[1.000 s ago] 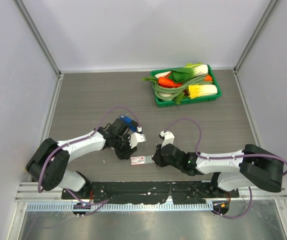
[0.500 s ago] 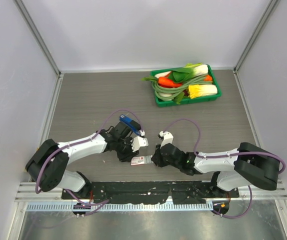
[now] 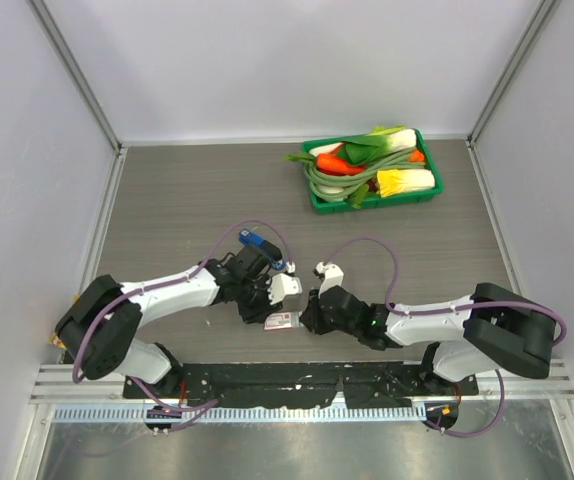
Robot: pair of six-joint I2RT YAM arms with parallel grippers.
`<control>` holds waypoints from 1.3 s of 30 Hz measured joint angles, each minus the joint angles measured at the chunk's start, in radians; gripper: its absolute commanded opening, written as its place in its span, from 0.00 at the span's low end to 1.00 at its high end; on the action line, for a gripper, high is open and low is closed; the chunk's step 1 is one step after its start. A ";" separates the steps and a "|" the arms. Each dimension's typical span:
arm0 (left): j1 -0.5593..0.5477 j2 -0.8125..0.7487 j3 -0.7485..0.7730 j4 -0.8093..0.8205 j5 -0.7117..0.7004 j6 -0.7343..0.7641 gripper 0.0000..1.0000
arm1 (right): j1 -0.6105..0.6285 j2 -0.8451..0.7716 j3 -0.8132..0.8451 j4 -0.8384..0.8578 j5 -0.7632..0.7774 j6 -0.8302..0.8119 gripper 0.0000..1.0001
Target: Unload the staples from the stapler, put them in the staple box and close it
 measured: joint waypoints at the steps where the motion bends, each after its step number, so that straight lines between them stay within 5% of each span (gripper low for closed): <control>1: -0.001 0.004 0.004 0.000 -0.005 0.000 0.38 | 0.000 0.002 0.001 0.002 -0.002 0.000 0.17; 15: -0.011 0.054 0.056 -0.007 -0.044 -0.023 0.37 | 0.000 0.059 0.022 0.068 -0.034 -0.005 0.19; 18: -0.014 0.061 0.065 -0.014 -0.051 -0.024 0.37 | 0.000 0.059 0.011 0.089 -0.036 -0.005 0.25; 21: -0.016 0.072 0.076 -0.023 -0.053 -0.027 0.36 | -0.008 0.046 -0.019 0.132 -0.040 -0.003 0.43; 25: -0.019 0.079 0.084 -0.024 -0.055 -0.027 0.36 | -0.029 -0.010 -0.083 0.183 -0.050 -0.001 0.48; 29: -0.023 0.086 0.090 -0.024 -0.056 -0.028 0.36 | -0.043 -0.049 -0.135 0.224 -0.058 0.001 0.46; 36: -0.023 0.086 0.091 -0.024 -0.058 -0.043 0.36 | -0.056 -0.056 -0.172 0.262 -0.082 0.005 0.21; 39: -0.023 0.087 0.092 -0.024 -0.059 -0.045 0.36 | -0.057 -0.047 -0.172 0.265 -0.092 0.006 0.20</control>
